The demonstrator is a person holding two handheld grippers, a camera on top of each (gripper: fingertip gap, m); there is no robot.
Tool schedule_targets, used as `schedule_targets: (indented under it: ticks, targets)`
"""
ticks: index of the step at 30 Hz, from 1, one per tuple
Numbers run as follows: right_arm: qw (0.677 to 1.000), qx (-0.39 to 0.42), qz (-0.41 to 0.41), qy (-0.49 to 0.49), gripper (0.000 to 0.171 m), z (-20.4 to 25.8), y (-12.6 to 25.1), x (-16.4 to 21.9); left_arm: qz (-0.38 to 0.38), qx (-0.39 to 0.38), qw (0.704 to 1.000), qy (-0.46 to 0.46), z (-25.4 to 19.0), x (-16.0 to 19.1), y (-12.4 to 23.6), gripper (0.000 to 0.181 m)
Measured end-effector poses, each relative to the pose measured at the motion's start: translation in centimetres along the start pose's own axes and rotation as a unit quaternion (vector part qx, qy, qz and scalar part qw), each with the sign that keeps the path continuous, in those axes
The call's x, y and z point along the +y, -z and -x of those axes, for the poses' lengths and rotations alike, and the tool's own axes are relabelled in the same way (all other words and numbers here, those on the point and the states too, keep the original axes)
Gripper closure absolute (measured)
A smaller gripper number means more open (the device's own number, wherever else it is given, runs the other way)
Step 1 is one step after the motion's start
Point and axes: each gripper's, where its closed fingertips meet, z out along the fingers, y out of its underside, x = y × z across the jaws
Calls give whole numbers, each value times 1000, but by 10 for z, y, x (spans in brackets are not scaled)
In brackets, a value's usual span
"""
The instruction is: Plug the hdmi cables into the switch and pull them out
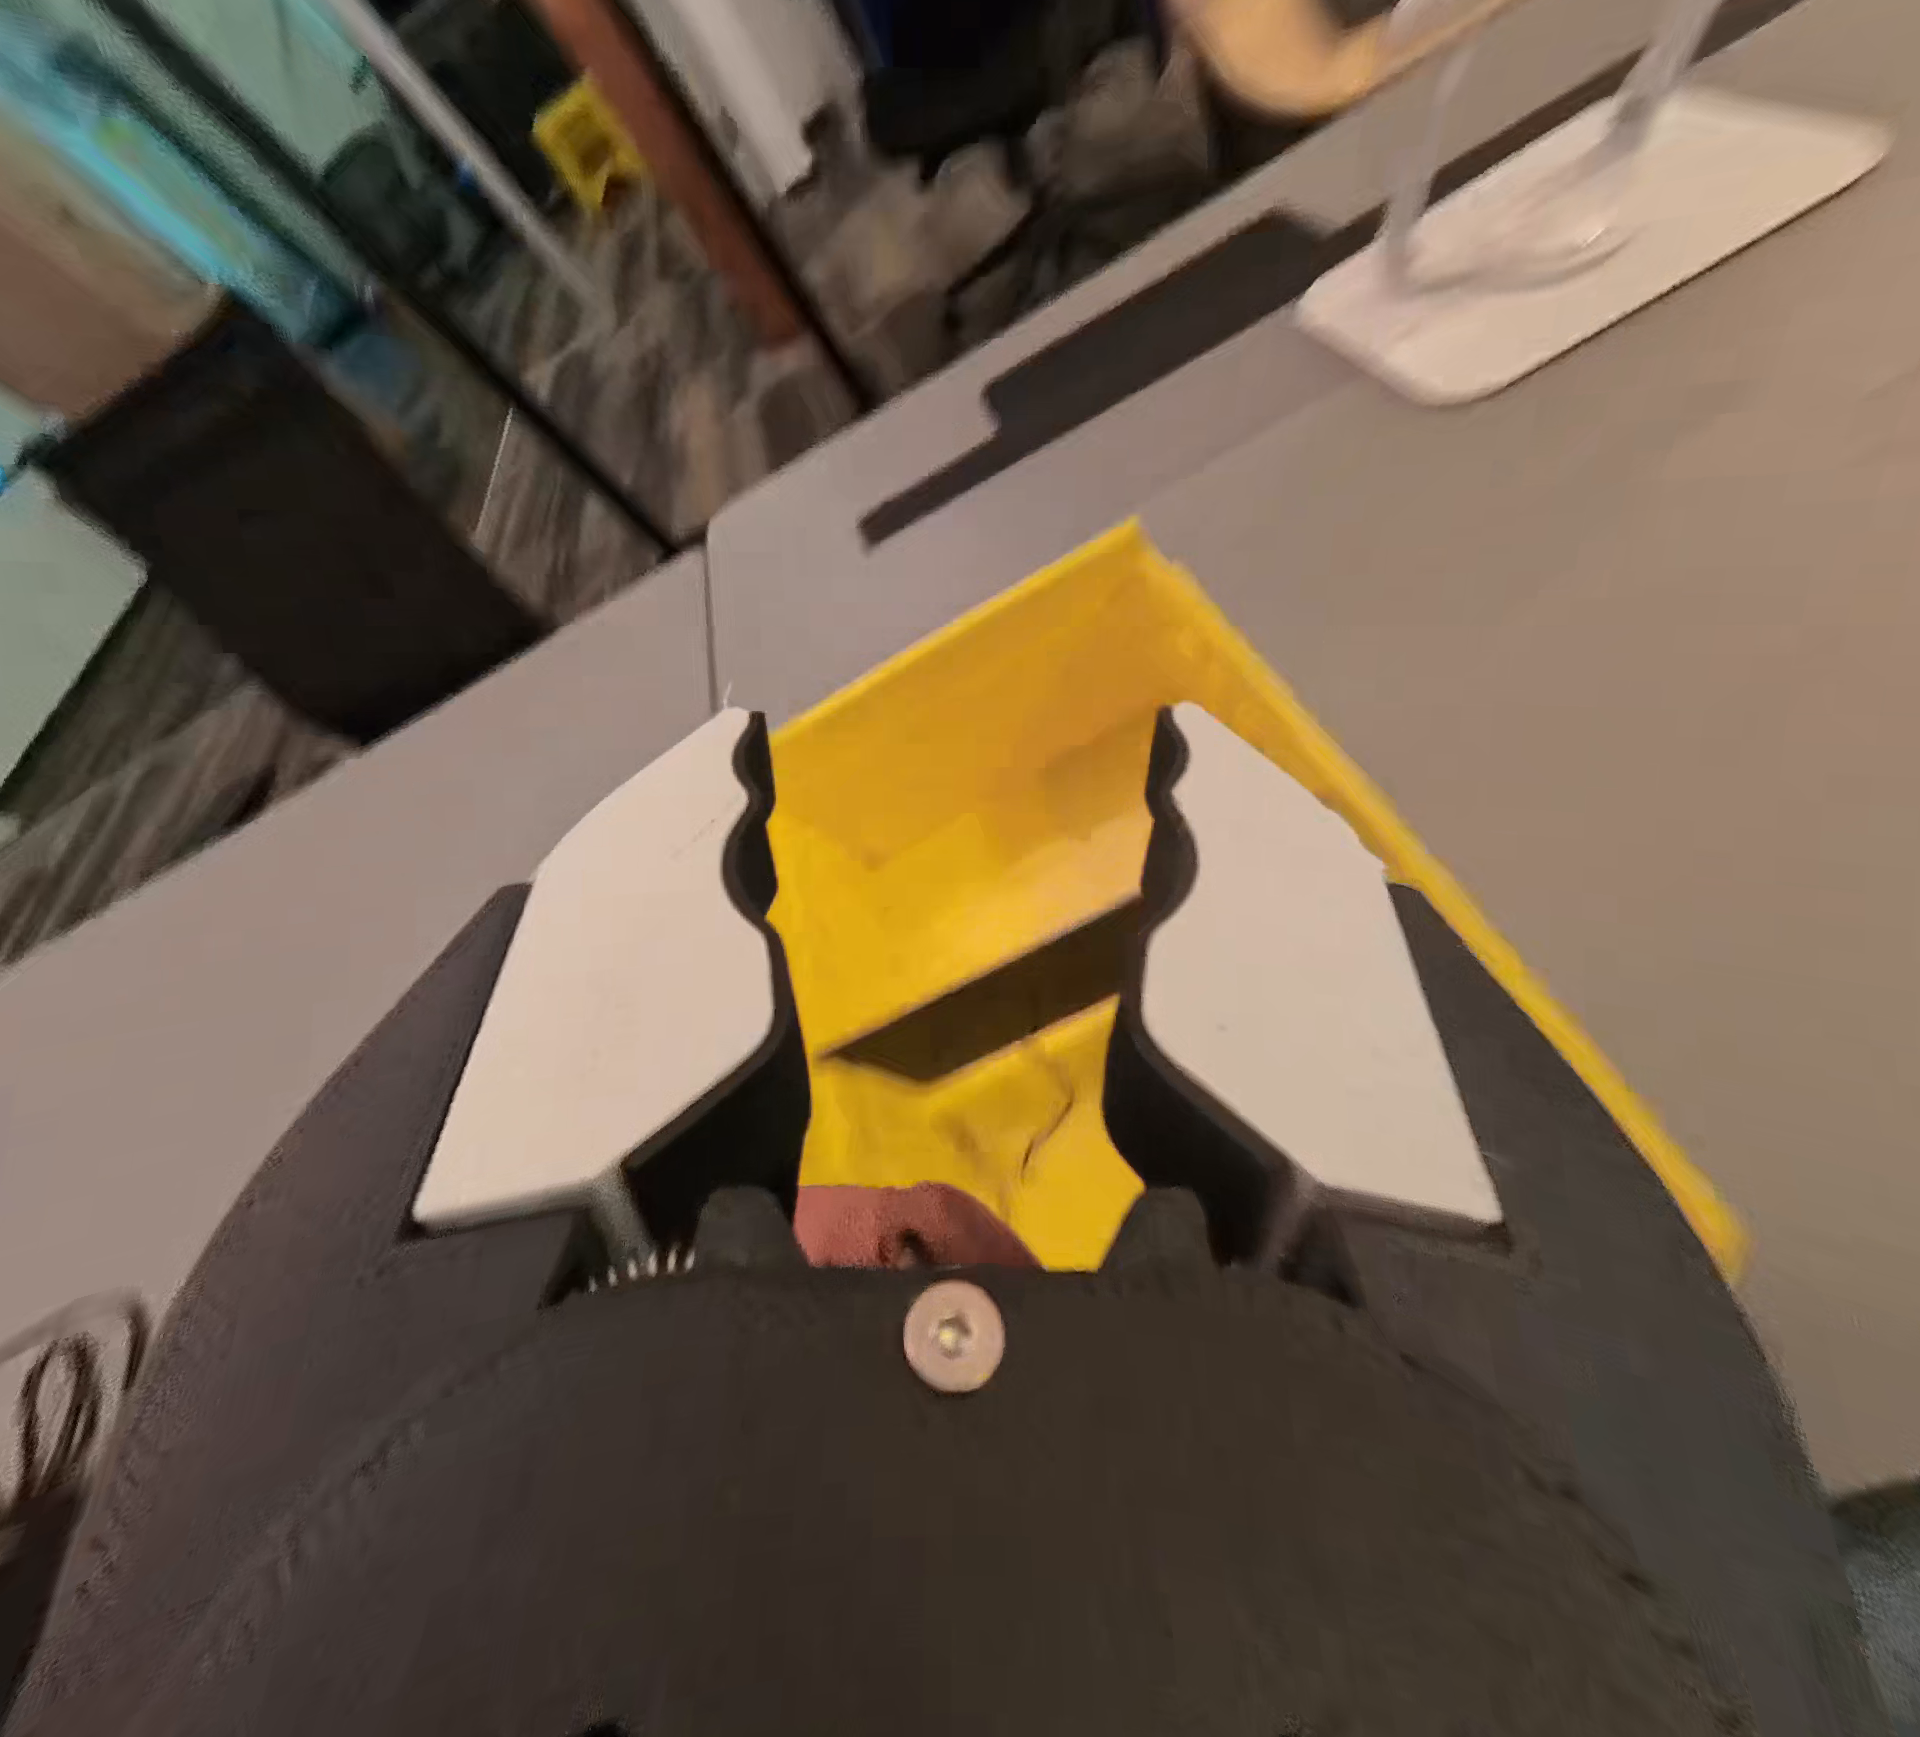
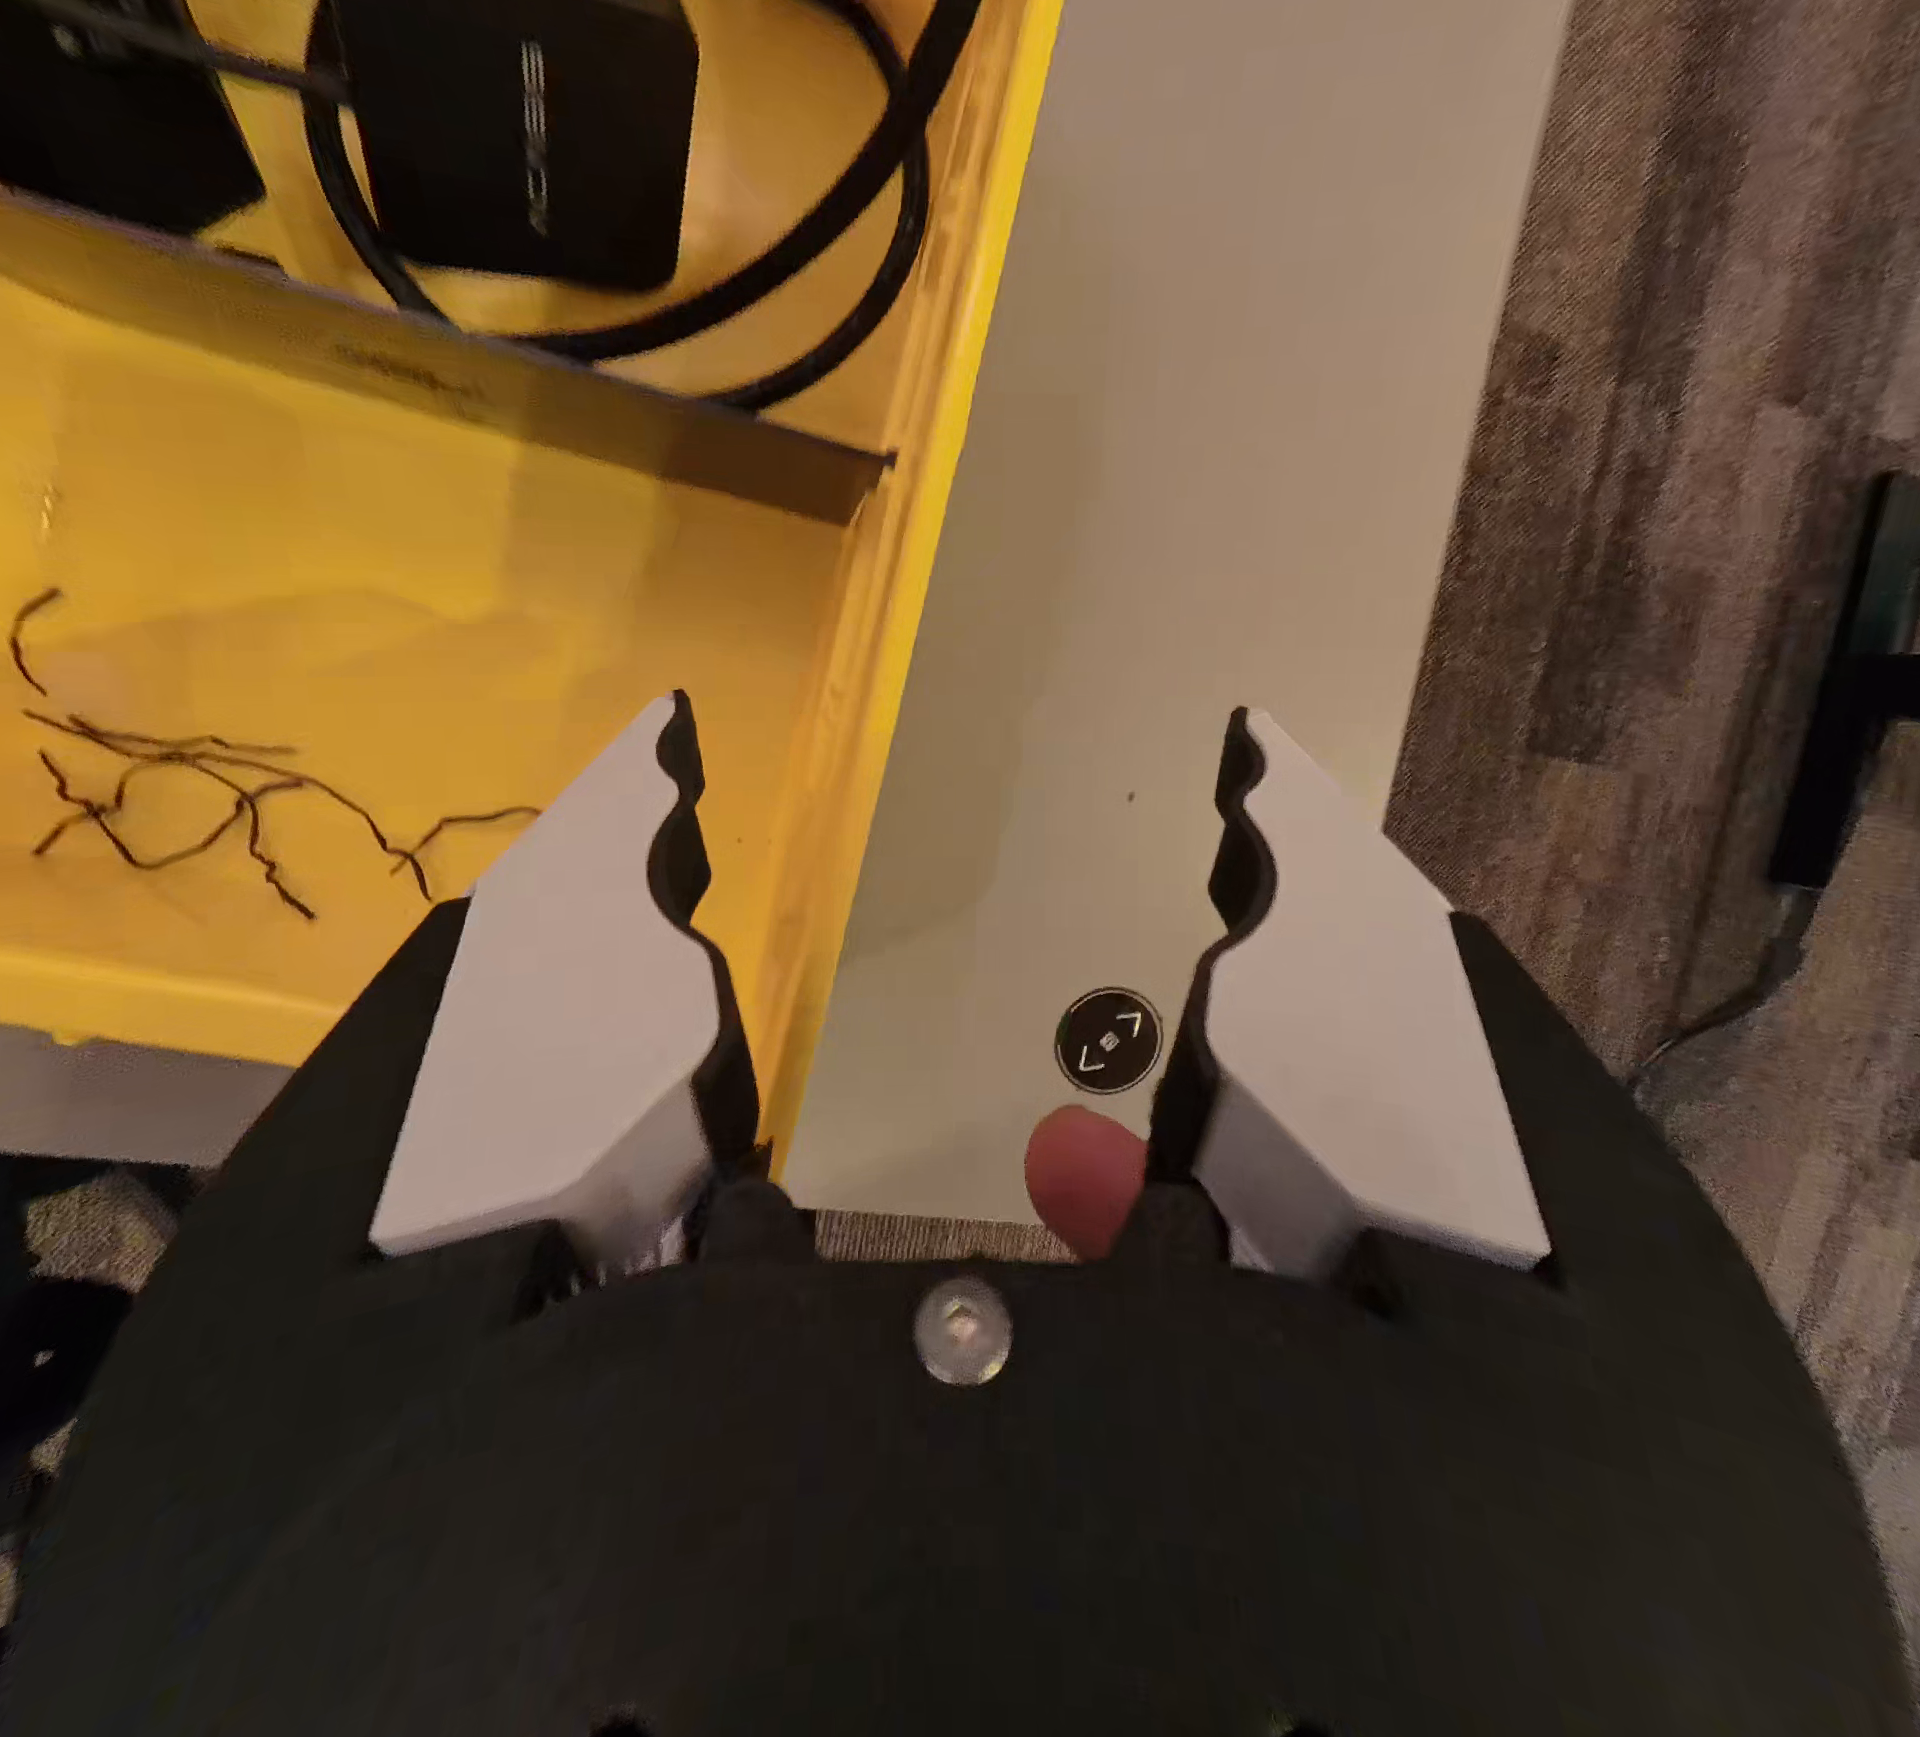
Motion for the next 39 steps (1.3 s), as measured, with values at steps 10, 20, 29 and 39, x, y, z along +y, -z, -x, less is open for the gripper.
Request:
schedule_targets:
  ticks: [10,20,29,39]
  targets:
    - [992,-123,28,24,139,46,-43,15,234,-38,969,74,47,182,29,99]
    - [987,-156,12,47,131,100,-44,-3,252,82,951,157,8,224,2,176]
    - [978,-190,-6,87,111,188,-36,-17,185,130,949,222,-6,198,4,177]
    - [959,-242,-24,147,95,305,-19,-21,97,118,960,236,-2,159,14,177]
